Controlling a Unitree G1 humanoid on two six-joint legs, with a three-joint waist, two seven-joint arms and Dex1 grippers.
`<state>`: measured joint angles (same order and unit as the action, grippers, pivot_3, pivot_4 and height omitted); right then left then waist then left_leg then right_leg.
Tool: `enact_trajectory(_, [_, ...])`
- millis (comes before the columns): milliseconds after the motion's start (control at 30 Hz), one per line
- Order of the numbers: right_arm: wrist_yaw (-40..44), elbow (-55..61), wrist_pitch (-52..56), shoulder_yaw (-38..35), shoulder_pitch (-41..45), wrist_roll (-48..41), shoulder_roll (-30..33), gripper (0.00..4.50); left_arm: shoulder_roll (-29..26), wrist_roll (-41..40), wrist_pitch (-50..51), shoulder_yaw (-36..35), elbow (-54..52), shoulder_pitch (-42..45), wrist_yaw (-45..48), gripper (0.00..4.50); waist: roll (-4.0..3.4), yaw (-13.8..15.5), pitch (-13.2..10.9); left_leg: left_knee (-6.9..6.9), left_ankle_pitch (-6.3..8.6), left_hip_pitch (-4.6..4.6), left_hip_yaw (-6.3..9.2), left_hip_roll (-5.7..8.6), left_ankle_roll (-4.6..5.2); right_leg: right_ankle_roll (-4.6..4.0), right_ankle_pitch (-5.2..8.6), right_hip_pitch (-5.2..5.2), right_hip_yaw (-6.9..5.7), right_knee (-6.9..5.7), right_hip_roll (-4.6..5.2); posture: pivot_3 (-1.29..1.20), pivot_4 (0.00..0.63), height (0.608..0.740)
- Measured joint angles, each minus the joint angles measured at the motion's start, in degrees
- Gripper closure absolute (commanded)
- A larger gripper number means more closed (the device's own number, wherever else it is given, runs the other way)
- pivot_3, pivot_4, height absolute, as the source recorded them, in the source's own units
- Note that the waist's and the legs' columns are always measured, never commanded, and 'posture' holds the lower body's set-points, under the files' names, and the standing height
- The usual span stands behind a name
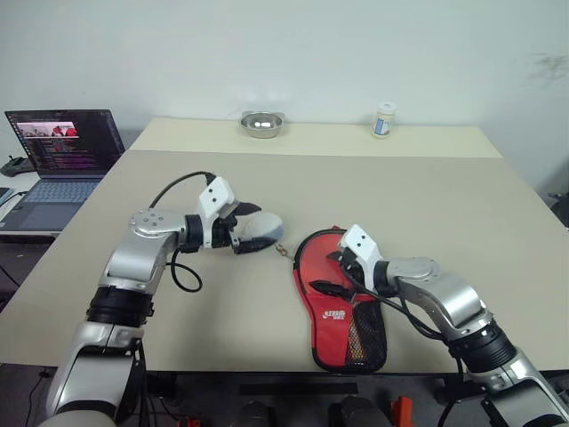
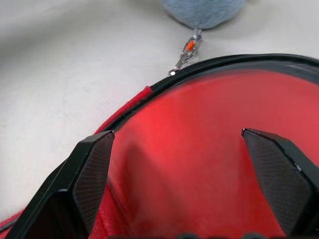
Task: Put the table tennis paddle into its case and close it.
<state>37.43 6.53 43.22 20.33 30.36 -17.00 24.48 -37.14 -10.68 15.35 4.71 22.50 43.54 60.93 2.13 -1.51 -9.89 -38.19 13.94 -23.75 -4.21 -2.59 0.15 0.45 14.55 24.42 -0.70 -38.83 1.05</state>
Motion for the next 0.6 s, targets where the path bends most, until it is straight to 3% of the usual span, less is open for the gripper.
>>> enact_trajectory(233, [-1.1, 0.0, -0.1, 0.0, 0.0, 2.1, -1.7, 0.00, 5.5, 4.7, -4.3, 2.8, 18.7, 6.9, 0.5, 0.03, 0.00, 0.0, 0.0, 0.00, 0.00, -0.06, -0.07, 0.07, 0.00, -0.21, -0.13, 0.02, 0.01, 0.06, 0.00, 0.00, 0.150, 0.740])
enact_trajectory(533, [-4.5, 0.1, -0.2, -0.7, -0.1, 4.8, -3.2, 0.00, 6.7, 8.3, -7.4, 4.5, 28.0, 10.4, 4.3, 0.03, 0.02, -0.2, 0.0, 0.00, 0.00, -0.04, -0.05, 0.02, 0.00, -0.22, -0.13, 0.05, 0.00, -0.03, -0.02, 0.00, 0.150, 0.740])
enact_trajectory(600, [-5.3, -0.7, -0.3, -0.5, -0.5, 6.1, -3.6, 0.00, 7.1, 8.6, -8.0, 4.5, 28.7, 10.6, 4.6, 0.38, 0.02, -0.1, 0.0, 0.00, 0.00, -0.04, -0.06, 0.04, -0.01, -0.22, -0.13, 0.05, 0.00, -0.02, -0.01, 0.00, 0.150, 0.740])
